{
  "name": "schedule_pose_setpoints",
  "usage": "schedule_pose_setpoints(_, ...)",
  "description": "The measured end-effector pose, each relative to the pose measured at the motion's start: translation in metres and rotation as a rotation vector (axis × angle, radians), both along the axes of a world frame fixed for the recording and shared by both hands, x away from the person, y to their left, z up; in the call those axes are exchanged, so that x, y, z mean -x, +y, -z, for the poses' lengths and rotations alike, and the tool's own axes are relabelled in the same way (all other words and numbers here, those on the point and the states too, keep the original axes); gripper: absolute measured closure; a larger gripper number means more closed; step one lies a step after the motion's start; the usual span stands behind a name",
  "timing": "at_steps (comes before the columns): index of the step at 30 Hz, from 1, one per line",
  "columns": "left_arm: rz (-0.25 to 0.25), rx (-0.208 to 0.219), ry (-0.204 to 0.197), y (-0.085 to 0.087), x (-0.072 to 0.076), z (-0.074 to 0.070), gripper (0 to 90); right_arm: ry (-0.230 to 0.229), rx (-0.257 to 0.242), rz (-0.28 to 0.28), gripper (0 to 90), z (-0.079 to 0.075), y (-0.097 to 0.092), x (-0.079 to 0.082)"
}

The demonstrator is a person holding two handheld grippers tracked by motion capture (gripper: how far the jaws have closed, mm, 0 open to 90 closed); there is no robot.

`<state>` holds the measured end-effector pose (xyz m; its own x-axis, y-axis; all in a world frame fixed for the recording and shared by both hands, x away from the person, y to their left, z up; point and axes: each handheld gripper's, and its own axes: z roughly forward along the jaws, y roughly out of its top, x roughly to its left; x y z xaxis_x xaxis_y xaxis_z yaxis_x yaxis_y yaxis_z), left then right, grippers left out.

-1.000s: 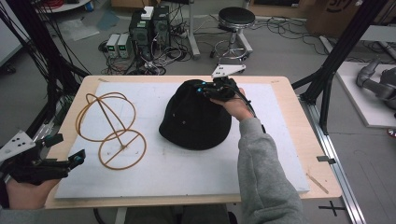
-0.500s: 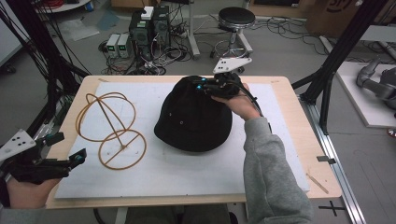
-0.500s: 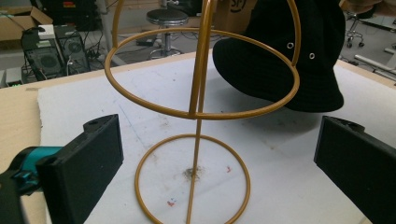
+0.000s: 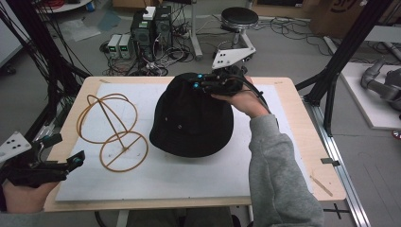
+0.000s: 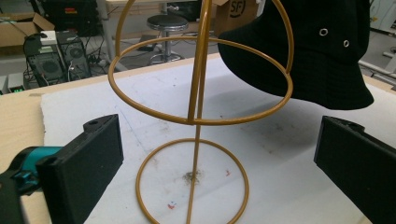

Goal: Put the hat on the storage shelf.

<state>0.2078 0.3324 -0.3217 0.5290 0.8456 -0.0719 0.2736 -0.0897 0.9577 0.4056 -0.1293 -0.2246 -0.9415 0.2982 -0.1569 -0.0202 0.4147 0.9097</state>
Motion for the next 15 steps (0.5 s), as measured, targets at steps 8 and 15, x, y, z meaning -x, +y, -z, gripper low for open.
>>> schedule_pose_setpoints(8,-0.001,0.001,-0.002,0.0,0.001,-0.001,1.7,-0.006,-0.008,-0.088,88.6,-0.018,0.001,0.009)
schedule_pose_setpoints(15,-0.002,0.005,-0.008,0.001,0.002,-0.002,1.7,-0.021,-0.002,-0.16,88.6,-0.035,0.004,0.014)
